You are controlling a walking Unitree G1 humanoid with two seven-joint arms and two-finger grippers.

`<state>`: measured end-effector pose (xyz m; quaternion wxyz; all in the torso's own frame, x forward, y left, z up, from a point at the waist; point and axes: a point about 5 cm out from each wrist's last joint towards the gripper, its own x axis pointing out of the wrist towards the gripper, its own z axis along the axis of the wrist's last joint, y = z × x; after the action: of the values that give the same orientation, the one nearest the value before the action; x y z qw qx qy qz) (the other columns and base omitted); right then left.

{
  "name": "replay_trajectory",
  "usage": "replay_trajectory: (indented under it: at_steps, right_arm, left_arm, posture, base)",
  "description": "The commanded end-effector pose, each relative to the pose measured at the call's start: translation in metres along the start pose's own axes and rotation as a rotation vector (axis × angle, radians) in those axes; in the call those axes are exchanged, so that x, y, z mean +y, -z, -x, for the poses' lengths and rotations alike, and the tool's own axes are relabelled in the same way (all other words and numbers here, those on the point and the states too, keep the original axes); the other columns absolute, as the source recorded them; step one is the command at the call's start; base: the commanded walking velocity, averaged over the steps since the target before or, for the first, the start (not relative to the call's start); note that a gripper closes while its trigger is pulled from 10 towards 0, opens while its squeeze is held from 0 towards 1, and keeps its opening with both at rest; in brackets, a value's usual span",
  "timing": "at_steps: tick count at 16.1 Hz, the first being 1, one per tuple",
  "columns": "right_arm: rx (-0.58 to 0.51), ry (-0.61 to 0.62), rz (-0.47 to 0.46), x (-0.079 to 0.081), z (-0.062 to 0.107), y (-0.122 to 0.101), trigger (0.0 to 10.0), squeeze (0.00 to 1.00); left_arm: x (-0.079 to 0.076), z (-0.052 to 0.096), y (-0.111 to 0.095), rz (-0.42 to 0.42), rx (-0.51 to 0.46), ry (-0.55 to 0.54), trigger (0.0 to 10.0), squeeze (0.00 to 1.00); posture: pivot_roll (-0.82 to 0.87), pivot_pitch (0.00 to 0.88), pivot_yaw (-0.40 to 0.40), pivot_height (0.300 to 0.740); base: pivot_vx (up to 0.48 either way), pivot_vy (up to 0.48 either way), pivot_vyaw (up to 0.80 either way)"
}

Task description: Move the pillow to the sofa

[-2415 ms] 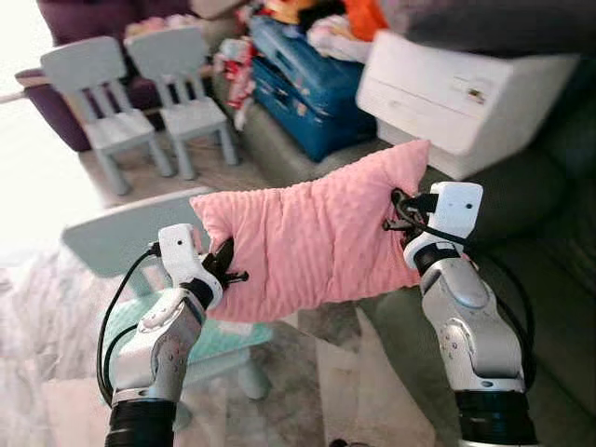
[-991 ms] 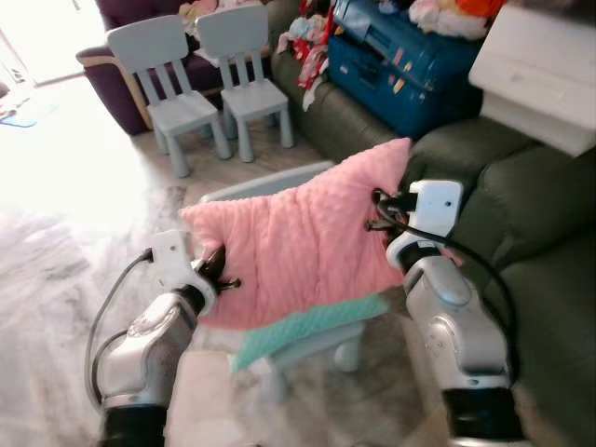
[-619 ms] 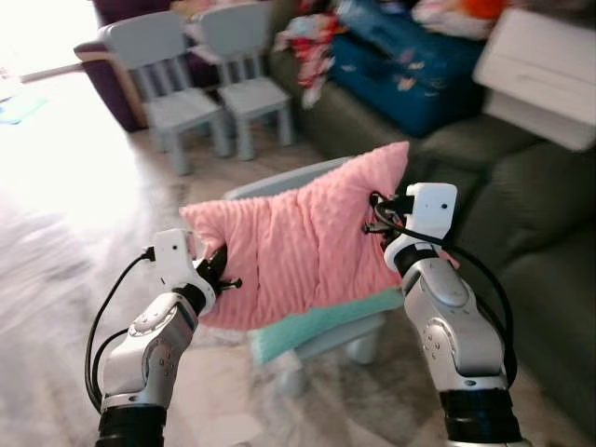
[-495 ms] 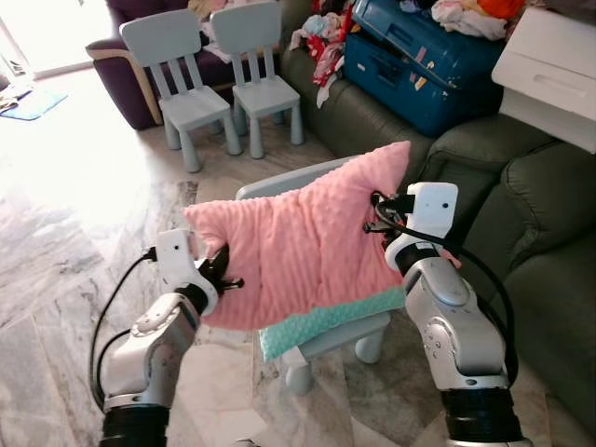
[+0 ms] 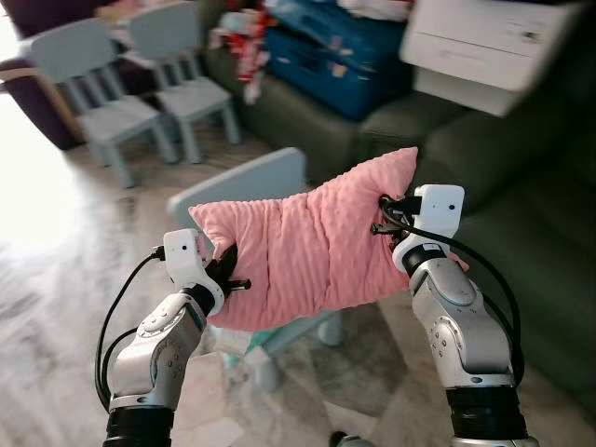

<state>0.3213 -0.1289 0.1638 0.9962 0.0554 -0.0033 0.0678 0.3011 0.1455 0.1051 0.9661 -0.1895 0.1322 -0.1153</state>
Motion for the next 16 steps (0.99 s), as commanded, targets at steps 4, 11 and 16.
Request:
replay_trajectory:
  at_steps: [4, 11, 16]
  right_arm:
    - [-0.015, -0.023, -0.004, 0.0072, -0.0019, -0.0042, 10.0, 0.0]
    - [-0.013, -0.023, -0.001, 0.0072, -0.0017, -0.004, 10.0, 0.0]
    - [-0.011, -0.026, 0.002, 0.0075, -0.0018, -0.0042, 10.0, 0.0]
  left_arm:
    - [-0.0043, 0.0006, -0.0074, -0.019, -0.028, 0.023, 10.0, 0.0]
    - [-0.0079, 0.001, -0.0052, 0.001, -0.028, 0.048, 10.0, 0.0]
    - [-0.011, 0.0021, -0.0046, 0.011, -0.03, 0.071, 10.0, 0.0]
  posture:
    - [-0.12, 0.1, 0.04, 0.74]
    - [-0.12, 0.105, 0.036, 0.74]
    - [-0.12, 0.105, 0.035, 0.74]
  base:
    - [0.0, 0.0, -0.79]
    - [0.0, 0.0, -0.79]
    - [0.0, 0.0, -0.79]
